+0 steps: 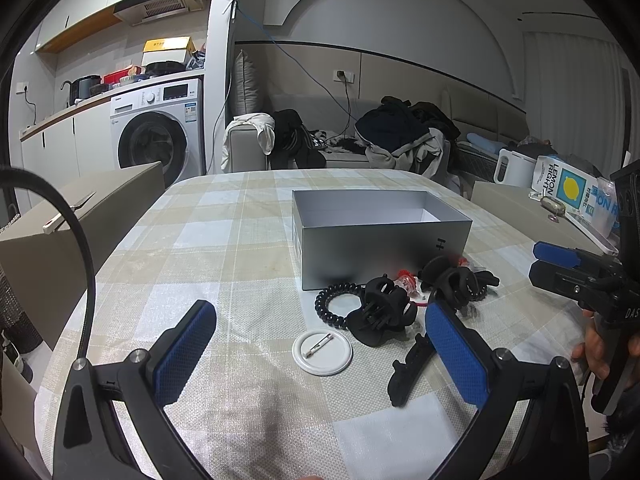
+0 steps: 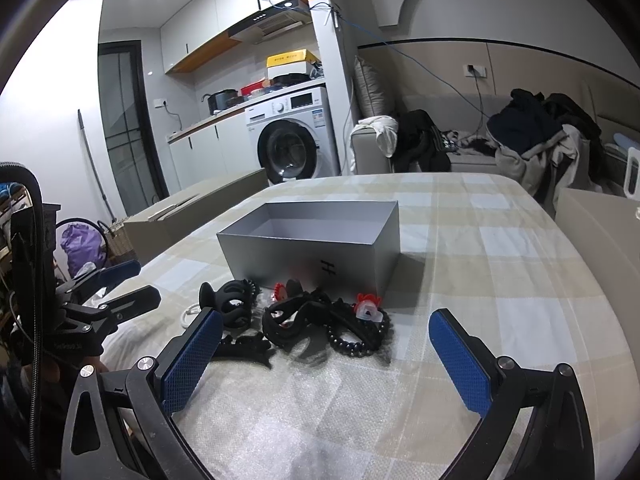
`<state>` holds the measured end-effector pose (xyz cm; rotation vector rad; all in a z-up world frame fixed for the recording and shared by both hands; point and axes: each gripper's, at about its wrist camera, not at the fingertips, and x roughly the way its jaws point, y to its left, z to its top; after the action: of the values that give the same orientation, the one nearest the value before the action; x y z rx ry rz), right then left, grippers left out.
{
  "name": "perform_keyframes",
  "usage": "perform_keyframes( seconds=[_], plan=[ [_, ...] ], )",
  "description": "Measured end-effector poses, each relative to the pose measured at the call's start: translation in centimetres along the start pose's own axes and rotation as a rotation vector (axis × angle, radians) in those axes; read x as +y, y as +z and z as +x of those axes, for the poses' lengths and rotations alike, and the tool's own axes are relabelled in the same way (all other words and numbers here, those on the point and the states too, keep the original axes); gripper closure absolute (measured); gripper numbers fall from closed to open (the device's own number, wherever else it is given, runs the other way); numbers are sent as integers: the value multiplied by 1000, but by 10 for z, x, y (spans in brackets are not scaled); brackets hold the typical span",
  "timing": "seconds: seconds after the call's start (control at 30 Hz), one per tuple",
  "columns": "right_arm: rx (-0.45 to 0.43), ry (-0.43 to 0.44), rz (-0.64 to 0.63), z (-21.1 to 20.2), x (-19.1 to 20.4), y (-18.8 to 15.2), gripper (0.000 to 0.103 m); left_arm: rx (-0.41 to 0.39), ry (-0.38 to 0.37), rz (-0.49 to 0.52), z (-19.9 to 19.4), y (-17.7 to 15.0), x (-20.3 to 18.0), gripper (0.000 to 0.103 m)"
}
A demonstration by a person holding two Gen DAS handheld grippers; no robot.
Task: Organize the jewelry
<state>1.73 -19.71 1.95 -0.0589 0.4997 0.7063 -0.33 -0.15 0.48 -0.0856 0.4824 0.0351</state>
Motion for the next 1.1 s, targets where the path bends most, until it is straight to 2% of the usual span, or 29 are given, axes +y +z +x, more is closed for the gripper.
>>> perform_keyframes(
  seconds=[1.1],
  plan=[
    [0,-1,1,0,0,0,0,-2,2,6,0,-1,-1,1]
  ],
)
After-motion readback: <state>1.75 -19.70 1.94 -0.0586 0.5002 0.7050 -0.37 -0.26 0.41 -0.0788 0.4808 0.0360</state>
